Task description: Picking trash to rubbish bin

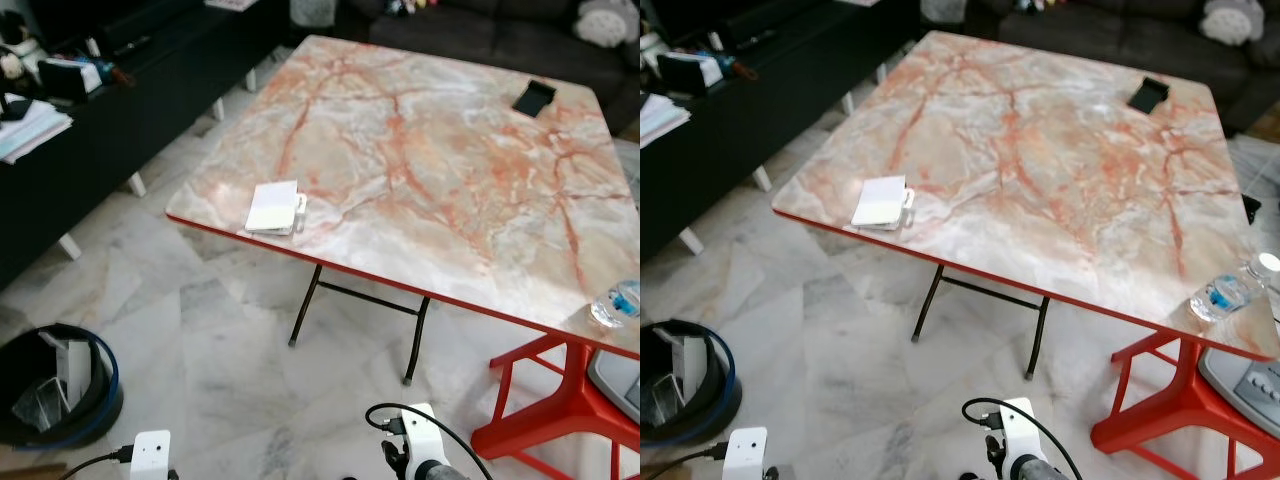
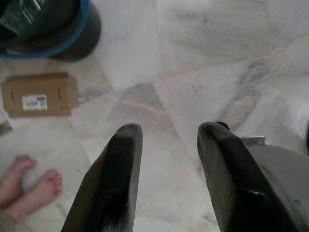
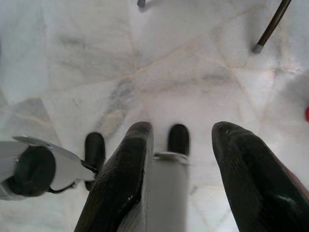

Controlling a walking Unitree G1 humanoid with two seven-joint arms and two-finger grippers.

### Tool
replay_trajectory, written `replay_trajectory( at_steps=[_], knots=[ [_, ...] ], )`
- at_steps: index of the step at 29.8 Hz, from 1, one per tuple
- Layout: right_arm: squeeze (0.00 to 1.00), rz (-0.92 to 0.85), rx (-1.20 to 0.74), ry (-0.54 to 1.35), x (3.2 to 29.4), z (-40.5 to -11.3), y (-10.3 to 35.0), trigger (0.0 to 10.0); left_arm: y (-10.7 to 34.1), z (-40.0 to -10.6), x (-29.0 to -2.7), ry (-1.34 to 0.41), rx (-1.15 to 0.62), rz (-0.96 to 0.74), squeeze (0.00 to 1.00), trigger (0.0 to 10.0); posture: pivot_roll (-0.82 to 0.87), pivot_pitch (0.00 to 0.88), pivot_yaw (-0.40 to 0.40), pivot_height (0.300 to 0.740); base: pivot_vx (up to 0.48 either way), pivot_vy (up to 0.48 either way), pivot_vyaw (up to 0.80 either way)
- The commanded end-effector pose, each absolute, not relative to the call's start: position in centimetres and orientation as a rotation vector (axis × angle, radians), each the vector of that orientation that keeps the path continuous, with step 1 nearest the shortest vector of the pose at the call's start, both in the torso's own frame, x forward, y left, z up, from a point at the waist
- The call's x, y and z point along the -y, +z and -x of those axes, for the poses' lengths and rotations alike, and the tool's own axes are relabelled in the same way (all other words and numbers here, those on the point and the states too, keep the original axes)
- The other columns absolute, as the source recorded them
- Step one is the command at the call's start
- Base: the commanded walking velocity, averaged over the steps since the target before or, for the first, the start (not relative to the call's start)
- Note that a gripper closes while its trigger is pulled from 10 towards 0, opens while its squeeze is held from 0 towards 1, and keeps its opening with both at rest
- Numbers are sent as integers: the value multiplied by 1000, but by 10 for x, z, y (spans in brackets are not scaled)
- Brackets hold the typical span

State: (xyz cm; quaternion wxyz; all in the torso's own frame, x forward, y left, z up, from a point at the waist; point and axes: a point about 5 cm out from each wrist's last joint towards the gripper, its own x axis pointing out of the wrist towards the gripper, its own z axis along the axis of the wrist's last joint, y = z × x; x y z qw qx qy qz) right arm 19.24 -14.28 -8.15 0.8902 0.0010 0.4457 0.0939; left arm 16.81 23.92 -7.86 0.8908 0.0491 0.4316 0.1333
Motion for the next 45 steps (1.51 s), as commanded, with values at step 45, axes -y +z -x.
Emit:
replay_trajectory(
  at_steps=[45],
  knots=[
    [0,-7,-713,248,136,-232,-55,10000,-2,-239,-228,161,-268,-453,0,10000,132,134,-12,740,0,0,-332]
  ],
)
